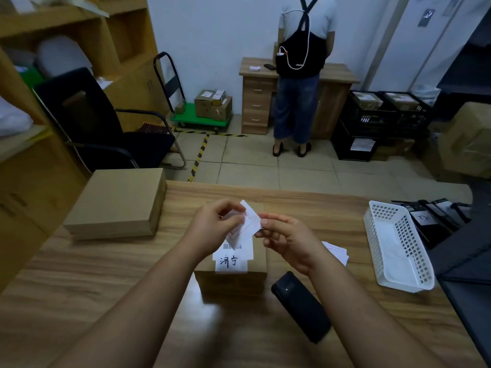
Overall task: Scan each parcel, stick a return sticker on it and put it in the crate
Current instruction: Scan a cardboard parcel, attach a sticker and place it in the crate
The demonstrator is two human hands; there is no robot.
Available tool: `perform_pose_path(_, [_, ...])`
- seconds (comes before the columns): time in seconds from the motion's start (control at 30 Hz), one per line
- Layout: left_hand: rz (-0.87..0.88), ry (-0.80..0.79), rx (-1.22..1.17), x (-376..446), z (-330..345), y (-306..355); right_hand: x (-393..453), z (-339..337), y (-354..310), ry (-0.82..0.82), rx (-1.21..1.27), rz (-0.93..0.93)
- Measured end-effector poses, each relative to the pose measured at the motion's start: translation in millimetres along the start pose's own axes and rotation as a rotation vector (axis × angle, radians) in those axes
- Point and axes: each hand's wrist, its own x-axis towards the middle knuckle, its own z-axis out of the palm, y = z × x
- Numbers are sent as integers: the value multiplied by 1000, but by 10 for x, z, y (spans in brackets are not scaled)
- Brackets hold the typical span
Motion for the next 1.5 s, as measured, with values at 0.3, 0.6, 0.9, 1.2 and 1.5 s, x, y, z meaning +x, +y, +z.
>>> perform_pose_path(0.3, [-164,193,-333,323,-66,-133,227,216,84,-56,-202,90])
perform_pose_path(0.6, [-211,187,-435,418,-98,-165,407,197,50,23,-98,44])
perform_pose_path(0.9, [-219,203,-424,450,-55,-92,432,13,-115,-3,-146,19])
perform_pose_path(1.2, [-166,239,-425,398,14,44,341,3,-78,-40,-218,-13])
perform_pose_path(1.5, [-146,163,-451,287,-41,115,275,-36,-152,29,-81,-116])
